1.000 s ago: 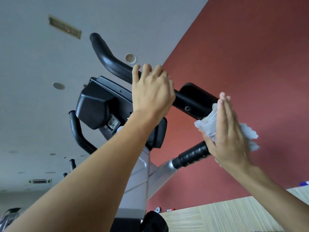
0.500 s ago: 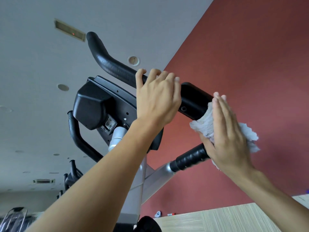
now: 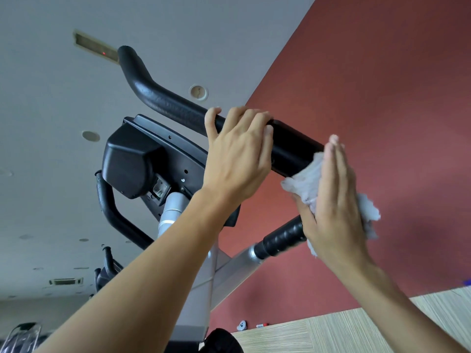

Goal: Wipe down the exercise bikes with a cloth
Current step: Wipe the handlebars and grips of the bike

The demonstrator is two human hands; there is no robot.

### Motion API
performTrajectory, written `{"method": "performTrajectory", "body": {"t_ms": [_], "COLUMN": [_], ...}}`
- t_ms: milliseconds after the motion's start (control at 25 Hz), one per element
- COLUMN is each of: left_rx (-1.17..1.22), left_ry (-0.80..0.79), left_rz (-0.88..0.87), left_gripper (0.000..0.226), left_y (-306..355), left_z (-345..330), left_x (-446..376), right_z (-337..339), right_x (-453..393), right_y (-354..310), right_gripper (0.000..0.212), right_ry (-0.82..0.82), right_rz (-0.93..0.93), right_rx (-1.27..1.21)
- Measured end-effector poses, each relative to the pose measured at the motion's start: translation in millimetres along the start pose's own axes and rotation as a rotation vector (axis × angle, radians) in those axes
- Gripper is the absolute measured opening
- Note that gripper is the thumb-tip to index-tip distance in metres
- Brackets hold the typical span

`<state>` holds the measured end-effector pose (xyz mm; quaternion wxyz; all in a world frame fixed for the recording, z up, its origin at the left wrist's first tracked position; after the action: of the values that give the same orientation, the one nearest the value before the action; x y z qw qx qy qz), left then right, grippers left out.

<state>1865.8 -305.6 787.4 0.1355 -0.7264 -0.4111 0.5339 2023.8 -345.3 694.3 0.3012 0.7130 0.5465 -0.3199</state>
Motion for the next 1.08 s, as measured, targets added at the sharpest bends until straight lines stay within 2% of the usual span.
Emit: {"method": "performTrajectory", "body": {"t_ms": [120,280,320,400,480,560,680,840,1000,1080], "left_rx": [0.025,0.029,0.013,-0.008,0.012,0.018,0.008,0.001,-0.004,-0.016], "left_ry": [-0.039,-0.048,-0.035,-0.023,-0.042,-0.071,-0.088,-0.061,-0.048,-0.061], "left_rz": [-0.065,-0.070,-0.060,-0.032,-0.003,0.004,0.003,0.020,0.056,0.057], "left_gripper": [0.043,0.045,0.044,0.042,0.042,0.046,0.048,0.046,0.044,0.043], "left_y": [1.3,-0.5,-0.4,2.6,8.3,14.9,14.9,17.8,20.1,22.0], "left_z": [1.5,1.5,0.9,0.0,-3.3,-6.6,-7.5,-8.1,-10.5,-11.8], "left_x": [2.8,0.1,0.1,1.1,3.1,6.0,5.8,5.8,5.3,3.7], "right_z": [-2.3,0.3,-0.4,-3.0,-11.2,-20.8,-19.3,-8.7,-19.3,-21.0], "right_x": [8.1,-17.4,-18.8,-7.3,20.8,43.4,37.3,11.8,40.0,49.9], "right_y": [4.7,-13.8,-13.8,-4.9,11.7,22.5,22.0,13.7,26.8,32.2], "right_gripper": [0.086,0.079,0.076,0.075,0.083,0.087,0.085,0.088,0.086,0.086], "right_ry": [-0.019,-0.063,-0.060,-0.013,0.044,0.068,0.043,-0.002,0.031,0.018], "right_rz": [-0.112,0.105,0.127,-0.020,-0.260,-0.387,-0.365,-0.201,-0.371,-0.418], "right_rx": [-0.001,0.148,0.117,-0.068,-0.284,-0.425,-0.385,-0.215,-0.444,-0.471]}}
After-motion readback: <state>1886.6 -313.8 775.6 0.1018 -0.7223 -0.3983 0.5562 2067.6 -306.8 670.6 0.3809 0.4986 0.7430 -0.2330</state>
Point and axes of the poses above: each hand's wrist, its own x-axis away from the middle knuckle, its own z-axis out of the back of the hand, y = z × x, the point moved 6 cm from there along -x, towards the middle knuckle, and after that the axes turned 8 degrees about -z, right-handed, at the moved point
